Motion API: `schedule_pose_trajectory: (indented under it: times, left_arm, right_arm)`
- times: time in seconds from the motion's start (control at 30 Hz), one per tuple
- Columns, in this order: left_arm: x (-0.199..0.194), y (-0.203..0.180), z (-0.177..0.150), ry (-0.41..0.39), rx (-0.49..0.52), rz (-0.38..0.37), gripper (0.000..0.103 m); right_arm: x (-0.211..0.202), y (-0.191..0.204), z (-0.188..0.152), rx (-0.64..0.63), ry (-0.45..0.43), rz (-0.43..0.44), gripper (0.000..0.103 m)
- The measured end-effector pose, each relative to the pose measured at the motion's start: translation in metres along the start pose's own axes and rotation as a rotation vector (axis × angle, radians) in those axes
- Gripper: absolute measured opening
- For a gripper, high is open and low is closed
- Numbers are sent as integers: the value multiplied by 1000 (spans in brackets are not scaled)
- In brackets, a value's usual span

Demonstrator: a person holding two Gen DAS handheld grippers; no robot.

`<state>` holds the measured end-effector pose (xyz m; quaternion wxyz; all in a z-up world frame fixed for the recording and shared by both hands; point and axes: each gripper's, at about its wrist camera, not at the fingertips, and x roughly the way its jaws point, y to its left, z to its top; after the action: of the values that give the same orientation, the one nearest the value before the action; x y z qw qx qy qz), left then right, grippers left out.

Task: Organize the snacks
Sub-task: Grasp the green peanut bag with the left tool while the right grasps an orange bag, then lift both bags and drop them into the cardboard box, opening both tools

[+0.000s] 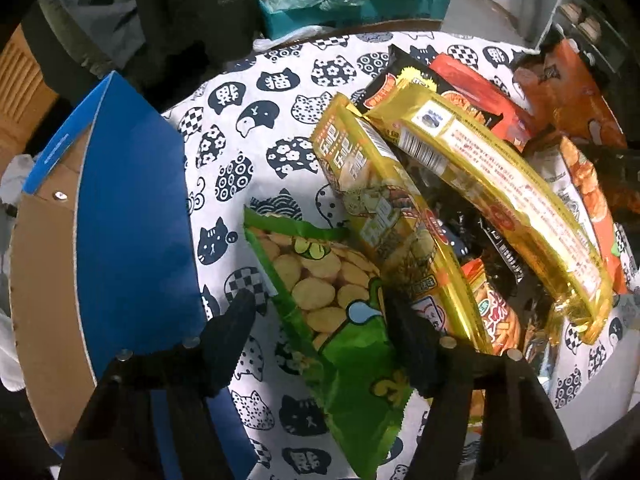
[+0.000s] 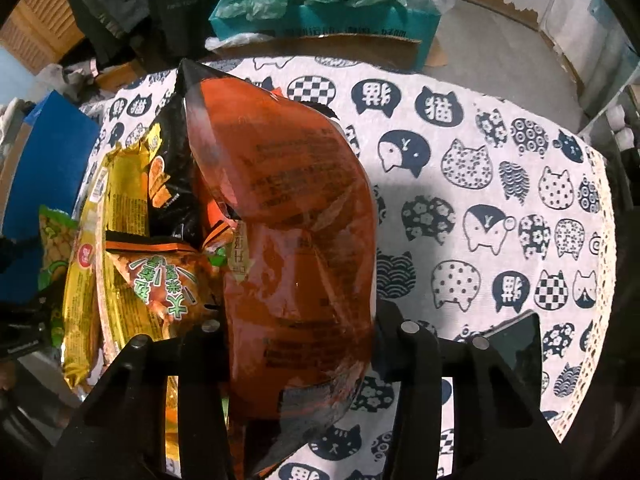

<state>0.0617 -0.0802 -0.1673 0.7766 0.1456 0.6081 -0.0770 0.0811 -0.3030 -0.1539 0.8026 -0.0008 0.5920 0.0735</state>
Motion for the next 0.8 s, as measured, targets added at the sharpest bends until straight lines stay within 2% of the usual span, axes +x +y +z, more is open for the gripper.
schedule_pose_trajectory:
  times: [0.17, 0.23, 0.3, 0.4, 0.53, 0.8]
  left_arm:
    - [18, 8, 2, 44, -54, -32, 65]
    - [25, 13, 2, 62, -82, -77, 57]
    - [27, 16, 1, 54, -98, -81, 55]
    - [25, 17, -1, 46, -94, -58, 45]
    - [18, 22, -2, 24, -103, -74, 41]
    - [-25, 20, 5, -104, -36, -4, 40]
  right_arm:
    - [-8, 1, 0, 0, -18, -12, 45]
    - [-12, 1, 0, 1, -25, -21, 45]
    - [-17, 2, -1, -1, -32, -30, 45]
    - [-24, 4, 0, 1, -44, -40, 45]
    - [-35, 7, -2, -7, -60, -58, 45]
    - [-57, 18, -4, -14, -100, -91, 45]
